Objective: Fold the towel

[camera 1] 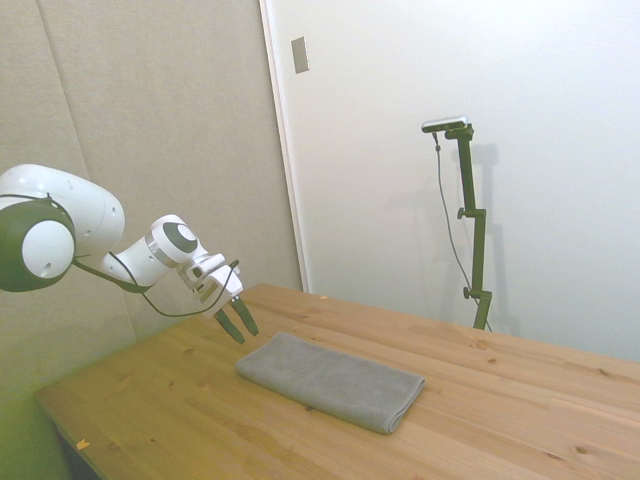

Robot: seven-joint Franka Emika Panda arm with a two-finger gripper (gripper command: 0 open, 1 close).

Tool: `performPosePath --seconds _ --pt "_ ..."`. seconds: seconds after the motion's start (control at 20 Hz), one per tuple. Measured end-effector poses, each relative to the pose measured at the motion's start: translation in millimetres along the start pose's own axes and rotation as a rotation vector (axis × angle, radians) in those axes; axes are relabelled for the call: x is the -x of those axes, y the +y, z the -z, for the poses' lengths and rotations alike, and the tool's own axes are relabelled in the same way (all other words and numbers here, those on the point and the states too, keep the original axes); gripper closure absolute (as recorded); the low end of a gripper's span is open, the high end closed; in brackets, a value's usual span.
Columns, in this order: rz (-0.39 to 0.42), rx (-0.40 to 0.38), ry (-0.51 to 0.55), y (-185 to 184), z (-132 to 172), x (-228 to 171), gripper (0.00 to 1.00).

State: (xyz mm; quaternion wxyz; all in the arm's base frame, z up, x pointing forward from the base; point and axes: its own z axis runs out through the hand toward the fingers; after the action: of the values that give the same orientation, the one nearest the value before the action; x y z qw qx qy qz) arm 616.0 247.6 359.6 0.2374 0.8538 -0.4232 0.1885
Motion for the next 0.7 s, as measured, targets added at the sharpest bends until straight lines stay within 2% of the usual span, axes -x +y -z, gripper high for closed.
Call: performPosePath --seconds 0.3,0.7 --pt "0.007 0.035 0.027 -18 -3 13 0.00" --pt "-0.018 0.075 0.036 -21 -21 -2 0.00"
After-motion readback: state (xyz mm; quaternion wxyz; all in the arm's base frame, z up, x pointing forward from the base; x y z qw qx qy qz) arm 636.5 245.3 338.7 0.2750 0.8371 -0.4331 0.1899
